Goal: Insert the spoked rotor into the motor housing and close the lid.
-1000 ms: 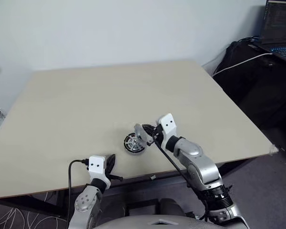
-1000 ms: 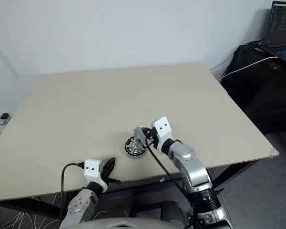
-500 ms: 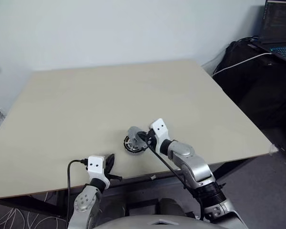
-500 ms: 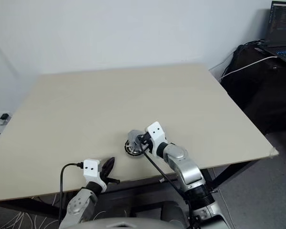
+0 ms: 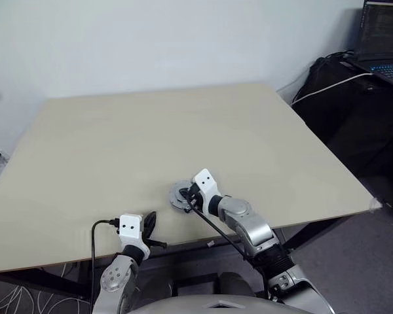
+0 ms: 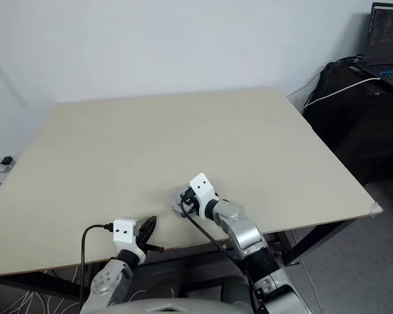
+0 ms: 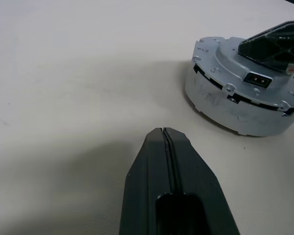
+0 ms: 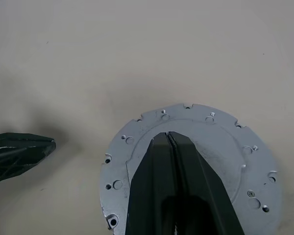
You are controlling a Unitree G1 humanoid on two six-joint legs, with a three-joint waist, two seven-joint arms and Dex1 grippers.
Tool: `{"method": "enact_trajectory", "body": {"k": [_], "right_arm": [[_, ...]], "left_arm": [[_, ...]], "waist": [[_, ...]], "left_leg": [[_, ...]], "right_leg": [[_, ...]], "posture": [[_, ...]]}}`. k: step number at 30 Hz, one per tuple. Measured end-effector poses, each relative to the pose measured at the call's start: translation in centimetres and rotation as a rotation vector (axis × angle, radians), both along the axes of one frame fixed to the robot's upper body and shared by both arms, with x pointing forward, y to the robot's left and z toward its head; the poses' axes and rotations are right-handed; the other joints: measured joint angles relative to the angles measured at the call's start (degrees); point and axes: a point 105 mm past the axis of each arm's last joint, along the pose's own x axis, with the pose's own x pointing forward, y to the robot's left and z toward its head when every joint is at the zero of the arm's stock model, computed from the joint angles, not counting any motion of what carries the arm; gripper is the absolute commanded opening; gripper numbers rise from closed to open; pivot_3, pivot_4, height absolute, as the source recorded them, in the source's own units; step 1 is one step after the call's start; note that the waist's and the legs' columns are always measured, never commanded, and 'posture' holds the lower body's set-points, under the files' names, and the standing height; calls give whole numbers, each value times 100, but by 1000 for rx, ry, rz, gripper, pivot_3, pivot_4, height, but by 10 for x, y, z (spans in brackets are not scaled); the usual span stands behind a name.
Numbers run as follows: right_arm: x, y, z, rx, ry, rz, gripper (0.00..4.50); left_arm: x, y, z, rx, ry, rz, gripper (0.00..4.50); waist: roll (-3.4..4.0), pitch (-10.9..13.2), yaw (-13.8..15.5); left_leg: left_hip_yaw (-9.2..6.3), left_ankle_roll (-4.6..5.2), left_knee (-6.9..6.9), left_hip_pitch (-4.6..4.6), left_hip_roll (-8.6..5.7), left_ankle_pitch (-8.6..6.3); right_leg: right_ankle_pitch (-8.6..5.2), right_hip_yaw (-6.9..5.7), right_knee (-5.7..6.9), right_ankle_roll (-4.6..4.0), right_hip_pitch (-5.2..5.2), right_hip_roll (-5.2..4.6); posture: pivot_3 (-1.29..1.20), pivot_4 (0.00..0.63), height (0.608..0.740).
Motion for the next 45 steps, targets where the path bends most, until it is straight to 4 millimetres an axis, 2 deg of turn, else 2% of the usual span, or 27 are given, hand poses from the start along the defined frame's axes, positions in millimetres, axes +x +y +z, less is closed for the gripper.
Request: {"method": "enact_trajectory", "body": {"k": [1, 4, 6, 9, 13, 16, 21, 38, 42, 45], "right_arm": [[-2, -1, 1, 12, 1, -1, 39], [-5, -3, 15, 74, -23, 6, 629], [-2, -8, 33, 115, -72, 2, 1294], [0, -12, 44, 125, -111, -7, 2265], [1, -16, 36, 96, -94, -12, 3597], [1, -17, 20, 52, -58, -4, 4475], [0, -16, 1, 24, -11, 7, 4475], [7, -10, -6, -25, -22, 42, 4475], [8, -11, -6, -34, -21, 51, 3306], [9, -12, -6, -38, -22, 54, 3255]], "left_arm": [[0, 0, 0, 0, -1, -1, 0], [0, 0, 0, 0, -3, -4, 0], [1, 0, 0, -1, -6, -7, 0], [1, 0, -1, -1, -1, -8, 0], [2, 0, -1, -1, -5, -13, 0], [3, -1, 2, -1, -19, -18, 0], [2, -2, 2, -1, -21, -34, 0], [0, -4, 3, -3, -22, -60, 0], [0, -4, 4, -5, -27, -58, 0], [0, -4, 3, -5, -22, -57, 0]], "waist": [[0, 0, 3], [9, 8, 1], [9, 8, 1], [9, 8, -1], [9, 9, 1], [9, 9, 0], [9, 9, -2], [11, 10, -1], [10, 9, 1], [10, 10, 4]], "left_leg": [[0, 0, 0, -1, 0, 0], [0, 1, 0, -2, 0, 0], [0, 0, 0, -1, 0, 0], [0, -6, 0, -1, 1, -3], [1, -5, 0, 0, 0, -3], [2, 1, 0, 0, 0, 1], [2, 8, -2, -1, 1, 4], [1, 7, -3, 0, 0, 4], [1, 8, -3, 1, 0, 4], [1, 7, -3, 2, 0, 4]], "right_leg": [[0, 0, 0, 1, 0, 0], [1, 1, -1, 2, -2, -1], [1, 1, -1, 3, -1, 0], [0, 0, -1, 3, -1, 0], [0, 0, -1, 2, 0, -1], [1, 1, -1, 2, -1, 0], [1, 1, -1, 2, -2, 0], [1, 1, 0, 2, -2, 0], [1, 1, 0, 2, -1, 0], [1, 1, 0, 2, 0, -1]], "posture": [[0, 0, 740], [0, 0, 740], [0, 0, 740], [0, 0, 740], [0, 0, 740], [0, 0, 740], [0, 0, 740], [0, 0, 740], [0, 0, 740], [0, 0, 740]]}}
